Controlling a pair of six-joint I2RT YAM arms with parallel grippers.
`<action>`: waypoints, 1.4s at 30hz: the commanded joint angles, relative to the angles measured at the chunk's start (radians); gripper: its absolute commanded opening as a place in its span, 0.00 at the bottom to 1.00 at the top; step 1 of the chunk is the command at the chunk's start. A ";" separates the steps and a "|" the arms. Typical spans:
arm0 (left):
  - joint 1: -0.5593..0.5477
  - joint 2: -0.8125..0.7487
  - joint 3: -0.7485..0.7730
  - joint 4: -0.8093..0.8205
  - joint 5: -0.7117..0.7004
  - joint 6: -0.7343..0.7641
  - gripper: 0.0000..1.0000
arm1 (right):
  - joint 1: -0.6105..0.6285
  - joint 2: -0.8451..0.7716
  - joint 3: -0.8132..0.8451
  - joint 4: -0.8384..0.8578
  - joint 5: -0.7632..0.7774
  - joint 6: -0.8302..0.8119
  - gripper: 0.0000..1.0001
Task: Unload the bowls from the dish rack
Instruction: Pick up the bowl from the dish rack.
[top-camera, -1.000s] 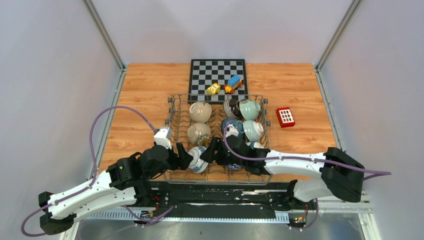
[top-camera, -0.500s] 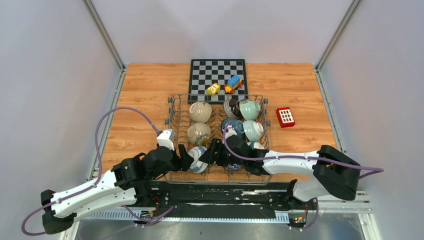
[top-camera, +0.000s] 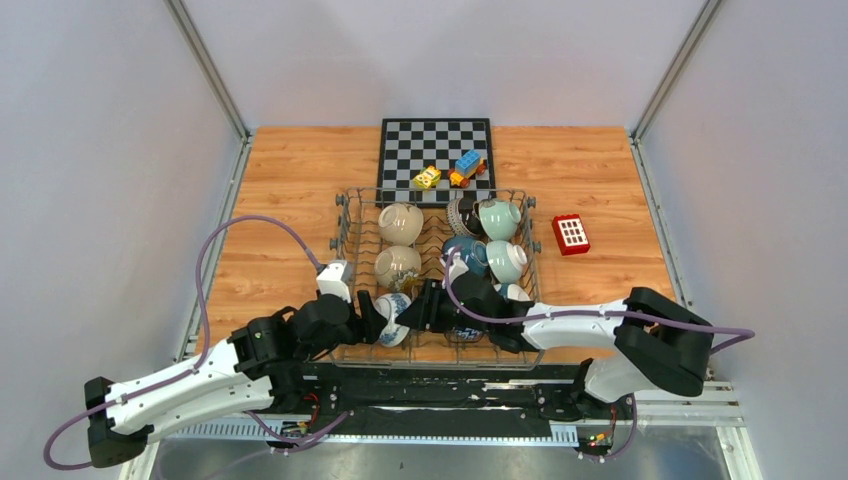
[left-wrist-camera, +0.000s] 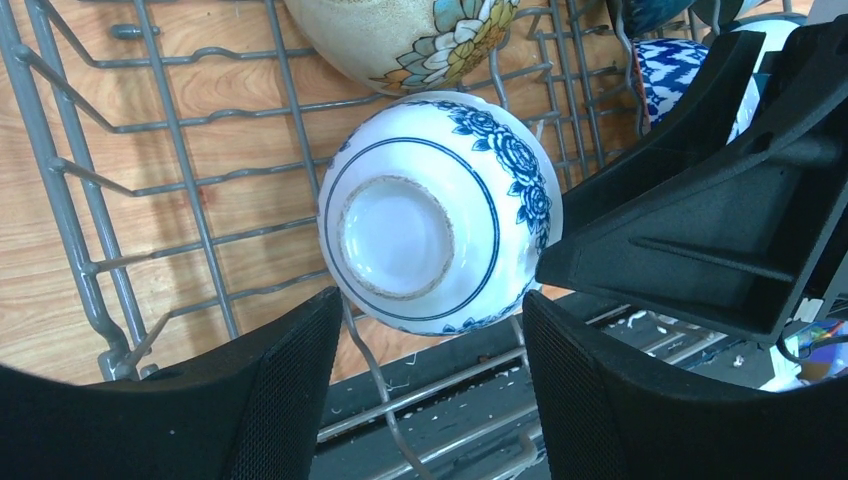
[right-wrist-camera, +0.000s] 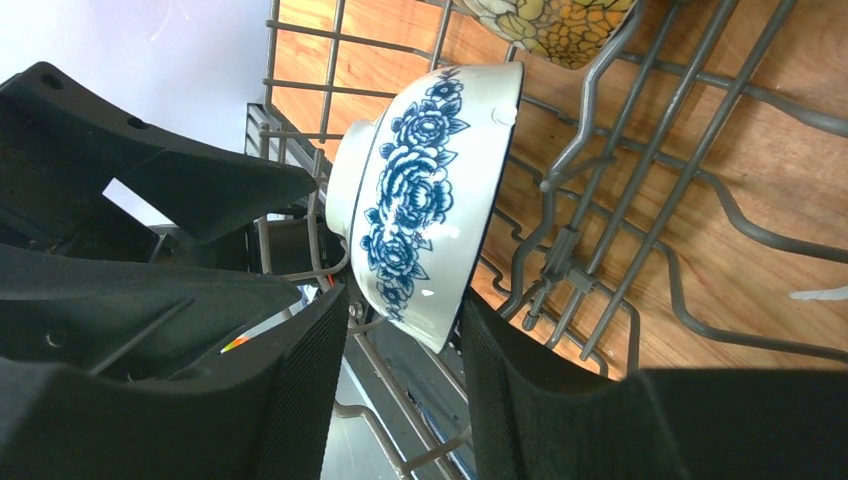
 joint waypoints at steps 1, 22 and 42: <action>-0.006 0.005 -0.017 0.023 -0.016 -0.019 0.68 | -0.013 0.030 -0.018 0.084 -0.034 0.000 0.47; -0.007 0.014 -0.043 0.044 -0.007 -0.026 0.58 | -0.022 0.110 -0.033 0.274 -0.080 0.038 0.33; -0.008 -0.026 -0.023 -0.023 -0.019 -0.031 0.56 | -0.022 0.238 -0.007 0.463 -0.154 0.073 0.12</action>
